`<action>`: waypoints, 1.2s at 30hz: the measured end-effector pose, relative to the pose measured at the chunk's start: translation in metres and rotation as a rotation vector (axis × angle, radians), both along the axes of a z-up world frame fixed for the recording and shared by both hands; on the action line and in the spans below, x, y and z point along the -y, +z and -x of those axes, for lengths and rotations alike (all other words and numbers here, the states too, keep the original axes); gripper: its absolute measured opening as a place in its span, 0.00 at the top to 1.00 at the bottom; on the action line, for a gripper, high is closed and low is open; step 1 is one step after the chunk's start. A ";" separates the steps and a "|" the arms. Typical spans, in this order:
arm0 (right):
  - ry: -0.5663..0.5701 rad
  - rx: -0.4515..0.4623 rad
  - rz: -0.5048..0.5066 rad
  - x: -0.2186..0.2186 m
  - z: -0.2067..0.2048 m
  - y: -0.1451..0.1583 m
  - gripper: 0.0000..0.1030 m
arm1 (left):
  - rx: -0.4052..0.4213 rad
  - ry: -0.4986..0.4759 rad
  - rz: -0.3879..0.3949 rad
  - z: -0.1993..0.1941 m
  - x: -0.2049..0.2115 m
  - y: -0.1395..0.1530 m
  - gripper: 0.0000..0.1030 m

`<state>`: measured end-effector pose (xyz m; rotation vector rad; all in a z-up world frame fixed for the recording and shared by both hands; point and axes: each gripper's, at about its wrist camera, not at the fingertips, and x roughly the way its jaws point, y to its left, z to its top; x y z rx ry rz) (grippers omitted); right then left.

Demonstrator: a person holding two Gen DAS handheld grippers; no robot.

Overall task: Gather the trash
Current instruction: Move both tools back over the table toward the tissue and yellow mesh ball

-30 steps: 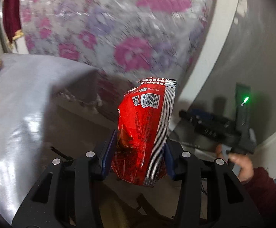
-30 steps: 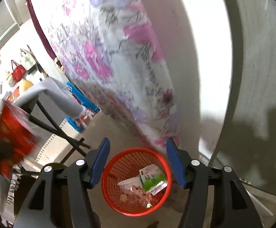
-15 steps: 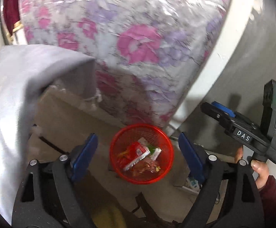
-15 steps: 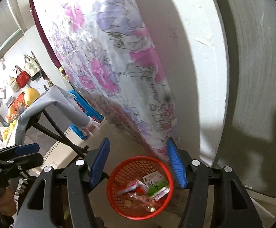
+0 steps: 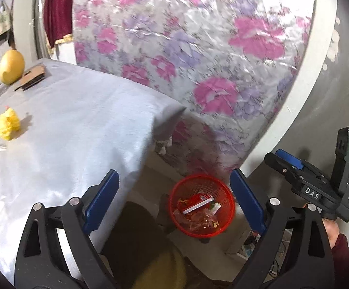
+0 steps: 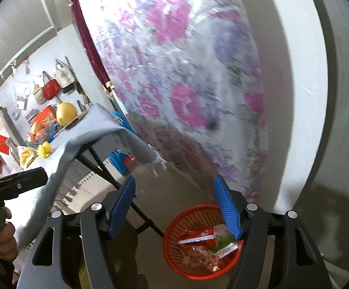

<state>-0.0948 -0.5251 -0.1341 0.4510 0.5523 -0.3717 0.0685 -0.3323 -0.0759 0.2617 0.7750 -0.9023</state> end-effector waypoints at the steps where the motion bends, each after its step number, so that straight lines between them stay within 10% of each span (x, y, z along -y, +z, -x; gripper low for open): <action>1: 0.007 0.003 0.005 -0.002 -0.001 0.003 0.34 | -0.002 0.005 0.009 0.001 -0.006 0.003 0.13; 36: 0.292 0.065 0.159 -0.183 -0.050 0.096 0.13 | 0.154 0.364 0.255 -0.006 -0.231 0.050 0.08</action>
